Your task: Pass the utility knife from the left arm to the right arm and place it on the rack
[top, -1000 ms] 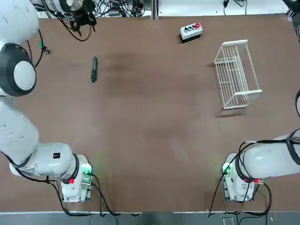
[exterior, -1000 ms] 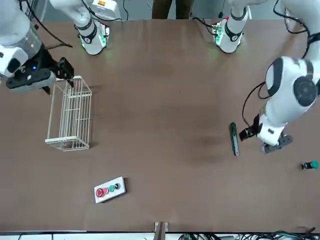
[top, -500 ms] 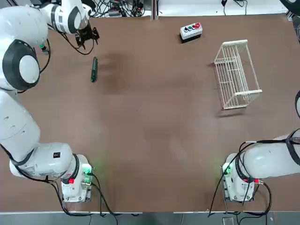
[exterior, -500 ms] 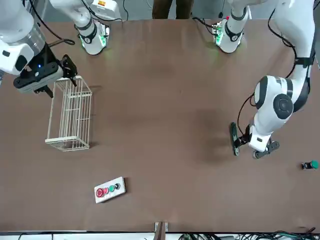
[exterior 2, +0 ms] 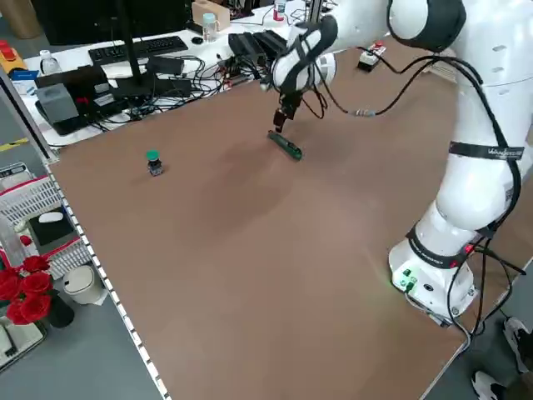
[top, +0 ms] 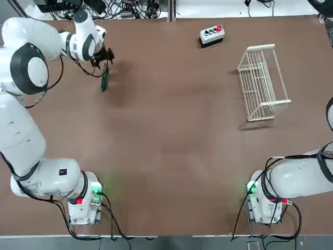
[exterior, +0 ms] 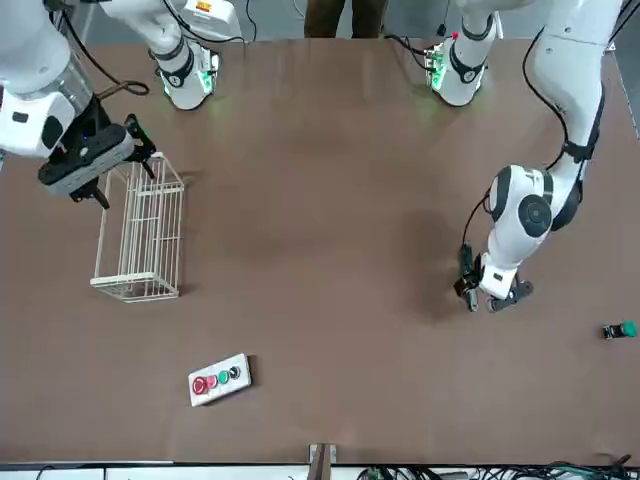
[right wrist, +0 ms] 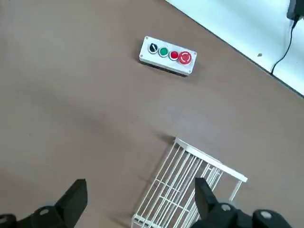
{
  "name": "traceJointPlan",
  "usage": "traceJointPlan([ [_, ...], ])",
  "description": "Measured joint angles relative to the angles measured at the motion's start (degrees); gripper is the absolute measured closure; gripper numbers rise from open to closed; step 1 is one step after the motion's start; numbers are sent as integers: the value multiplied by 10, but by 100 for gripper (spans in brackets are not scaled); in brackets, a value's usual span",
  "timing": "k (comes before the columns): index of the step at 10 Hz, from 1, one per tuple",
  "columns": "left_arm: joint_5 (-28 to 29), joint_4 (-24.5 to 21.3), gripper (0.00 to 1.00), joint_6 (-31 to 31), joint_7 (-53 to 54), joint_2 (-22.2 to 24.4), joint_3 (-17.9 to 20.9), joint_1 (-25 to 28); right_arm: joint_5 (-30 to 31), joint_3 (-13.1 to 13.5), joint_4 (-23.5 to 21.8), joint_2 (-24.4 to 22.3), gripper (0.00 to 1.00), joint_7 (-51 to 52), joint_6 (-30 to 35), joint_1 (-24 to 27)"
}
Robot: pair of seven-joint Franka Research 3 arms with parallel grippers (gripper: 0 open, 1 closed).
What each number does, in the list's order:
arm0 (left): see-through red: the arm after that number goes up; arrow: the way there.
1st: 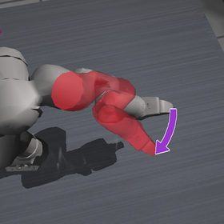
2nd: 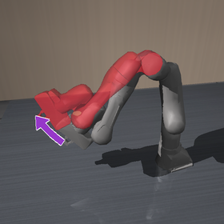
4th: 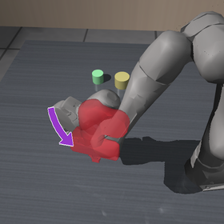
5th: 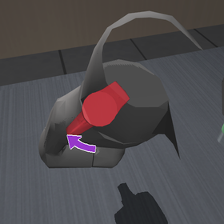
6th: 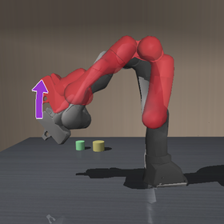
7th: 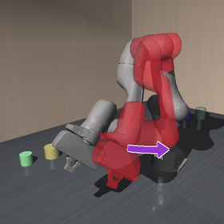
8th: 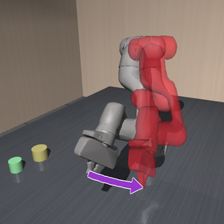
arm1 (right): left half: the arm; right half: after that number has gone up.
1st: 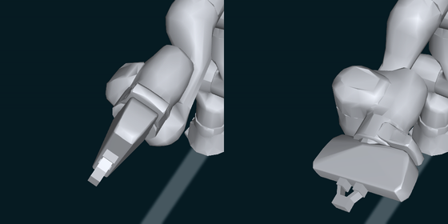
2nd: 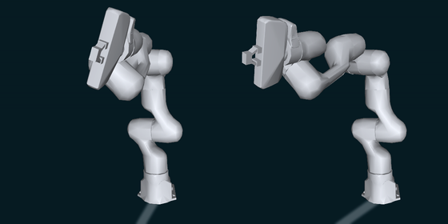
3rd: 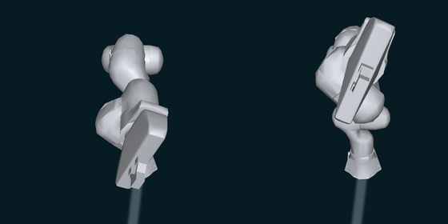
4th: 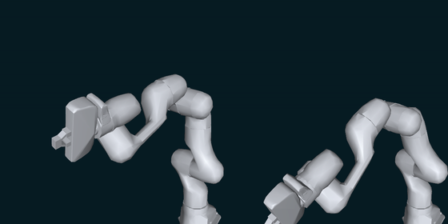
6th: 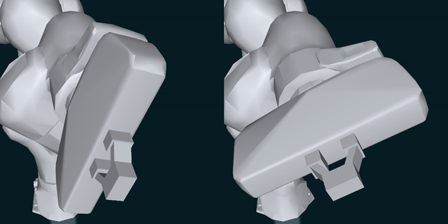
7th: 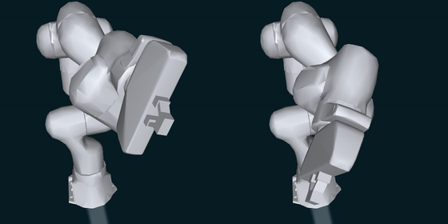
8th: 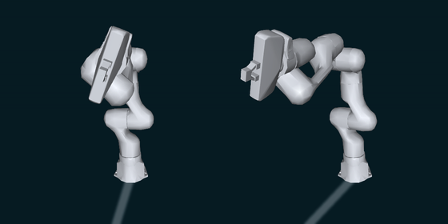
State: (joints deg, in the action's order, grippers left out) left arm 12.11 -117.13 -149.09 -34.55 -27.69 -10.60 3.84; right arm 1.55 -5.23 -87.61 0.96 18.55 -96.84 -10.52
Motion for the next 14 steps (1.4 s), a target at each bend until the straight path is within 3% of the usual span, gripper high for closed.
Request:
traceJointPlan([
  [2,65,0,5,-2,-44,-14,0,4,0,0,0,4,0,5,0,0],
  [4,92,0,7,-2,-69,-20,0,5,0,0,0,5,0,28,0,0],
  [7,92,0,16,-2,-72,-27,0,6,0,-12,-1,11,0,62,-2,-1],
  [9,92,0,30,-2,-72,-27,0,14,0,-51,-1,13,0,73,-10,-3],
  [10,92,0,44,-3,-72,-27,0,17,0,-64,-1,16,0,102,-16,-4],
  [11,92,0,48,-3,-72,-28,0,17,0,-70,-1,22,0,143,-26,-4],
  [14,92,0,48,-3,-72,-31,0,17,-10,-74,-1,50,0,284,-76,-4],
])
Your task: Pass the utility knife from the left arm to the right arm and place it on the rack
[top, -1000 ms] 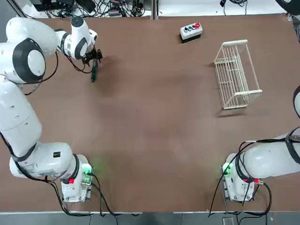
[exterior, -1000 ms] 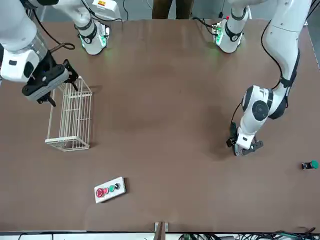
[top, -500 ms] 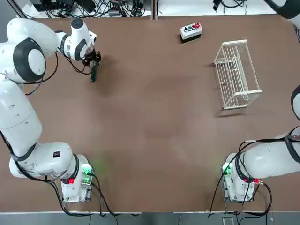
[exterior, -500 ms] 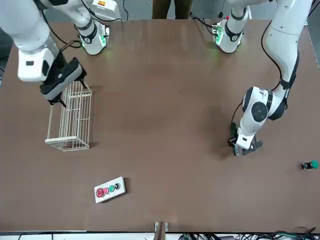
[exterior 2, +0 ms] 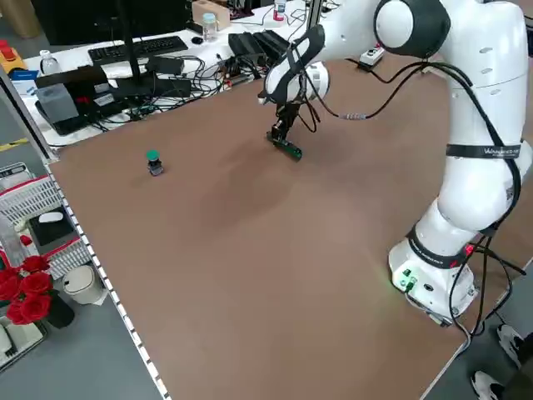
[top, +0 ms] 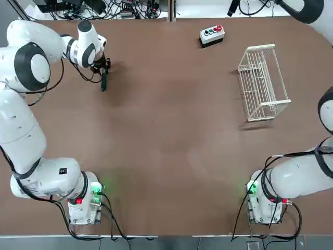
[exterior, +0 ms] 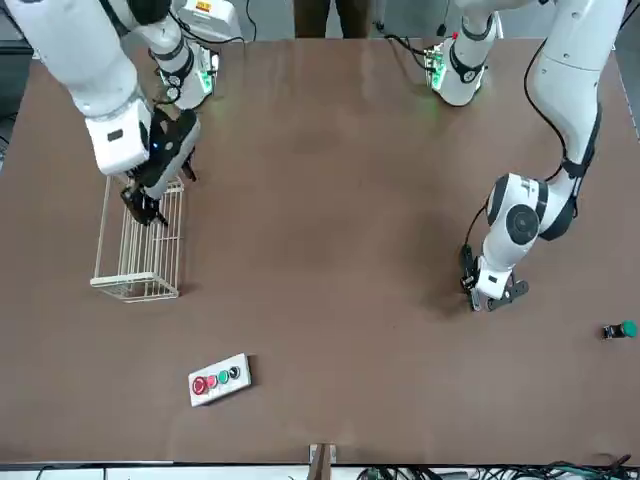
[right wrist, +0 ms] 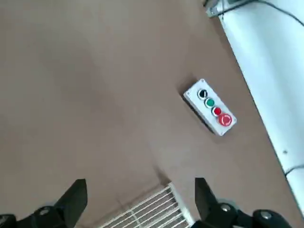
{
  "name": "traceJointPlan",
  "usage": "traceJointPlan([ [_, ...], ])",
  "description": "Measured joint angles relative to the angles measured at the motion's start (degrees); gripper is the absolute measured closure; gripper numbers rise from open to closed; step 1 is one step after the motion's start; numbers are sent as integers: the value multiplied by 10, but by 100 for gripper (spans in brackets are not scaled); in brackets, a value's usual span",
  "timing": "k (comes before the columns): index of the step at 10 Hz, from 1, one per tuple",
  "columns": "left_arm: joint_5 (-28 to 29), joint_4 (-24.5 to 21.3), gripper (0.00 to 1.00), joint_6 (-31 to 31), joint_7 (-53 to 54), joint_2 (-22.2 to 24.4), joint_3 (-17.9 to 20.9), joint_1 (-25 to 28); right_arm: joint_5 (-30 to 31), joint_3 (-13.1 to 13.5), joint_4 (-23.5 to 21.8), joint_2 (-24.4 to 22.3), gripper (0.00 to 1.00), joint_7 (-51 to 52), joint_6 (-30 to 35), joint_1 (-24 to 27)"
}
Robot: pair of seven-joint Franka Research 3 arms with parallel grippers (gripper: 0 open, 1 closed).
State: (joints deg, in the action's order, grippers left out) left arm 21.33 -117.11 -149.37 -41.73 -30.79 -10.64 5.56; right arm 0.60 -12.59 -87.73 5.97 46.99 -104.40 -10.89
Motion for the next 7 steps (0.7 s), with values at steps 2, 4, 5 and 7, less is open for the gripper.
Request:
traceJointPlan([
  [2,0,1,48,0,0,-2,0,0,-44,-7,0,9,0,69,-23,0],
  [4,0,2,50,0,0,-2,0,0,-95,-7,0,8,0,106,-29,4],
  [5,0,2,54,0,0,-2,0,0,-117,-7,1,8,0,115,-30,7],
  [7,0,2,53,0,0,-3,0,0,-151,-7,1,8,0,119,-30,10],
])
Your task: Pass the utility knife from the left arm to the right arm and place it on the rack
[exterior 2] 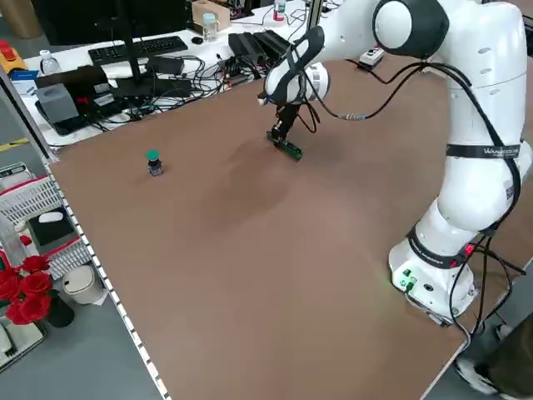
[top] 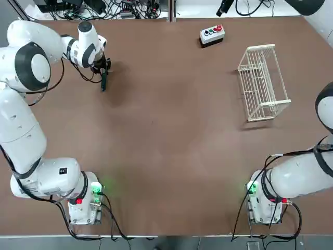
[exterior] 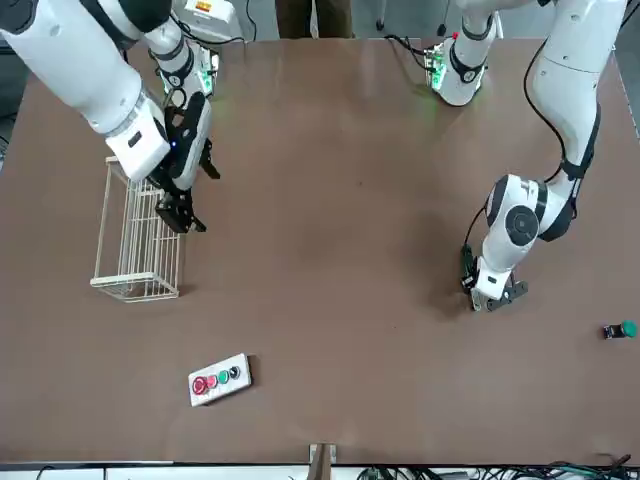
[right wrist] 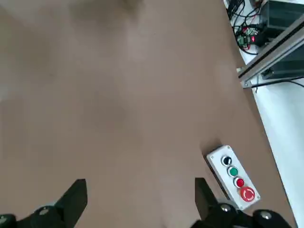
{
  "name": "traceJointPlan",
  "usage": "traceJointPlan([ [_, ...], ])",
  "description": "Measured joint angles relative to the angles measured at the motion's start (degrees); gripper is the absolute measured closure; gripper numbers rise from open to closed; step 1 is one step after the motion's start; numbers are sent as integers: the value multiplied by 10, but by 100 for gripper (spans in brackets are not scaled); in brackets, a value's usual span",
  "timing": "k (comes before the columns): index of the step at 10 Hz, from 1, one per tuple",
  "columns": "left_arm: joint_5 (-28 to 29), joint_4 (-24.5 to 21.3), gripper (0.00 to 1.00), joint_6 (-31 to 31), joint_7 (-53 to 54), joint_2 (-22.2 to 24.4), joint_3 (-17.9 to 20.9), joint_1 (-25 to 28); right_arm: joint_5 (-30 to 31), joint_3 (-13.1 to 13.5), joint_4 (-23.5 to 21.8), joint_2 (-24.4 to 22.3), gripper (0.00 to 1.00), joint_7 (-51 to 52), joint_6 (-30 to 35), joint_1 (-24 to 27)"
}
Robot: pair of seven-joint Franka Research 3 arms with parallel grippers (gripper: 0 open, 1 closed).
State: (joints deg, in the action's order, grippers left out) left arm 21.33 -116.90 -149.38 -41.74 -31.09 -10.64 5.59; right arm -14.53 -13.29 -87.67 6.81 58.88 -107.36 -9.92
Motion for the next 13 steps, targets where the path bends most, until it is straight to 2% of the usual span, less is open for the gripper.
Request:
traceJointPlan([
  [4,0,2,56,0,0,-2,0,0,-42,0,0,0,0,1,0,12],
  [5,0,2,63,0,0,-2,0,0,-52,0,0,0,0,2,0,13],
  [9,0,15,64,7,-27,-2,0,1,-93,0,-1,1,0,4,-1,15],
  [11,-33,70,64,93,-38,0,-8,1,-114,1,-6,4,0,5,-1,21],
  [13,-109,146,64,214,-40,9,-27,0,-123,1,-11,8,0,10,-3,28],
])
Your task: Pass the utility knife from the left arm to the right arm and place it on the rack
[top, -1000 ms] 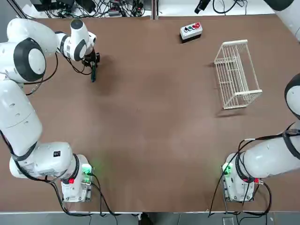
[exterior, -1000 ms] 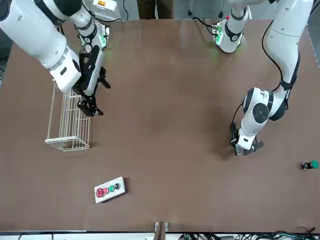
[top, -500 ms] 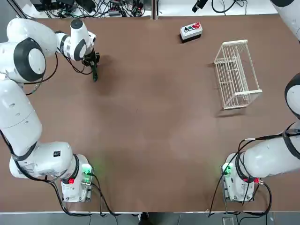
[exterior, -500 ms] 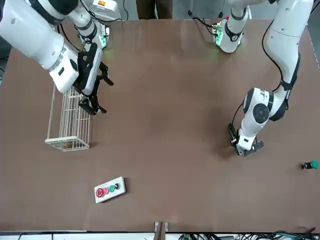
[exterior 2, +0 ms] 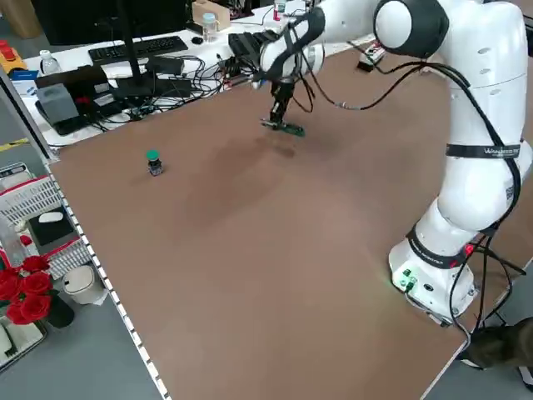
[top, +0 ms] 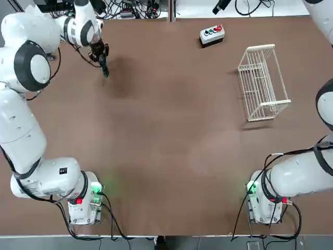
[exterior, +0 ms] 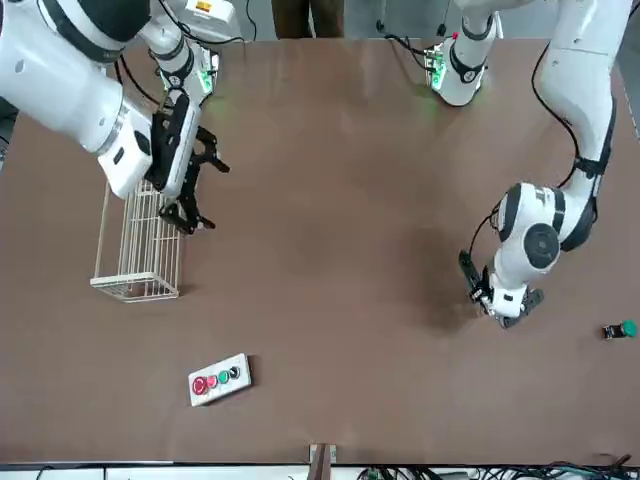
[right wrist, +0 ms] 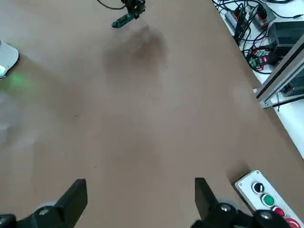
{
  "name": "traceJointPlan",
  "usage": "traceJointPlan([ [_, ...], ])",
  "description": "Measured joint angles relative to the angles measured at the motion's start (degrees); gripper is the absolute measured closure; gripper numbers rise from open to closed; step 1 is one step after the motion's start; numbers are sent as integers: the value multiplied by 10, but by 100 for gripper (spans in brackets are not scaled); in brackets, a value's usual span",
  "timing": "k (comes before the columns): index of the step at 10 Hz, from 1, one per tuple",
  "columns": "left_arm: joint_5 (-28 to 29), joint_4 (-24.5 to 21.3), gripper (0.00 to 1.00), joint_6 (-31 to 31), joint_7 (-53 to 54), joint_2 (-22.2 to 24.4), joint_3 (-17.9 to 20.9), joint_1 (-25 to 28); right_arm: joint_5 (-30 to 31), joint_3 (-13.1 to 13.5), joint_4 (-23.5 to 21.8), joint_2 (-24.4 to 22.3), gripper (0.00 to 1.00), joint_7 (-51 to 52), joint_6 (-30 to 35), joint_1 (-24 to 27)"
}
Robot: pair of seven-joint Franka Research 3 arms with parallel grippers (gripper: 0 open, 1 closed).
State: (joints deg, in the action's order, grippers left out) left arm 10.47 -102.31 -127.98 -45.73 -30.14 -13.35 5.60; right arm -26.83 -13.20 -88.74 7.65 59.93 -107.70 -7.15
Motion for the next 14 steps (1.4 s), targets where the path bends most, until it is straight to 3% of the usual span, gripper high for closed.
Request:
traceJointPlan([
  [2,-77,56,64,82,-25,15,-13,-4,-4,-1,-15,2,0,2,-20,0],
  [4,-129,101,64,141,-116,27,-39,-6,-35,-4,-37,2,1,2,-50,-1],
  [7,-184,170,64,208,-294,32,-110,-10,-57,-13,-64,3,1,-12,-104,-26],
  [10,-189,208,64,222,-458,34,-194,-16,-39,-71,-59,4,1,-130,-155,-49],
  [12,-189,217,64,222,-518,34,-237,-17,42,-109,-18,21,1,-228,-153,-51],
  [14,-189,231,64,222,-554,34,-253,-26,123,-149,22,51,2,-330,-134,-56],
])
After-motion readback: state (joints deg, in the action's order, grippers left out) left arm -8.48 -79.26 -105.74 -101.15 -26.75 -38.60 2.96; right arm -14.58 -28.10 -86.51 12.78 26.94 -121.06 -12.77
